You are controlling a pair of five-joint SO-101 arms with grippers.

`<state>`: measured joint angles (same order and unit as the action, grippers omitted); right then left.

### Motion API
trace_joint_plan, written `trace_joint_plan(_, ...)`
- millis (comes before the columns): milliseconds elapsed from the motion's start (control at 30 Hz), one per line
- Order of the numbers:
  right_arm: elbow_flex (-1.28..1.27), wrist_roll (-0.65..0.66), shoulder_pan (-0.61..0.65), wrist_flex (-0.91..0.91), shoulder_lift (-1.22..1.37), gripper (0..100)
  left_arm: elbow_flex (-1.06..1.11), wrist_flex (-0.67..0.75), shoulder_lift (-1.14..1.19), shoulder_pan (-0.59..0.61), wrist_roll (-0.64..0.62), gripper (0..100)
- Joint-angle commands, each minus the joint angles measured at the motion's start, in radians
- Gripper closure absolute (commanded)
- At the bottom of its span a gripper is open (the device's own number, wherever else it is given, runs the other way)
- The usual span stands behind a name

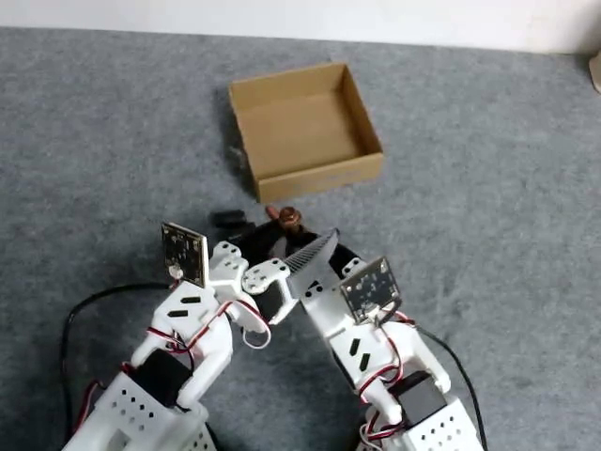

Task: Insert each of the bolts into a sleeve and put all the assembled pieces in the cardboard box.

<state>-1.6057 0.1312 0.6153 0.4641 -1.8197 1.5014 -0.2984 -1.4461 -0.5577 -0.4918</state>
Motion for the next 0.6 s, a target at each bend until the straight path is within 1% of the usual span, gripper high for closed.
trace_joint_plan(0, 0.044, -0.011, -0.019, -0.059, -0.019, 99.5, -0.005, -0.025, -0.004, -0.031, -0.012, 76)
trace_joint_plan(33, 0.035, -0.011, -0.018, -0.059, -0.019, 99.5, -0.007, -0.023, -0.005, -0.027, -0.035, 76)
trace_joint_plan(133, 0.028, -0.011, -0.019, -0.059, -0.019, 99.5, -0.022, -0.021, -0.004, 0.051, -0.117, 76)
trace_joint_plan(233, 0.030, -0.011, -0.022, -0.059, -0.019, 99.5, -0.038, -0.021, -0.002, 0.142, -0.144, 76)
trace_joint_plan(300, 0.030, -0.011, -0.022, -0.059, -0.019, 99.5, -0.038, -0.021, -0.004, 0.166, -0.144, 76)
trace_joint_plan(433, 0.028, -0.011, -0.022, -0.059, -0.019, 99.5, -0.038, -0.021, -0.004, 0.156, -0.143, 76)
trace_joint_plan(567, 0.024, -0.011, -0.019, -0.059, -0.019, 99.5, -0.031, -0.021, -0.004, 0.117, -0.141, 76)
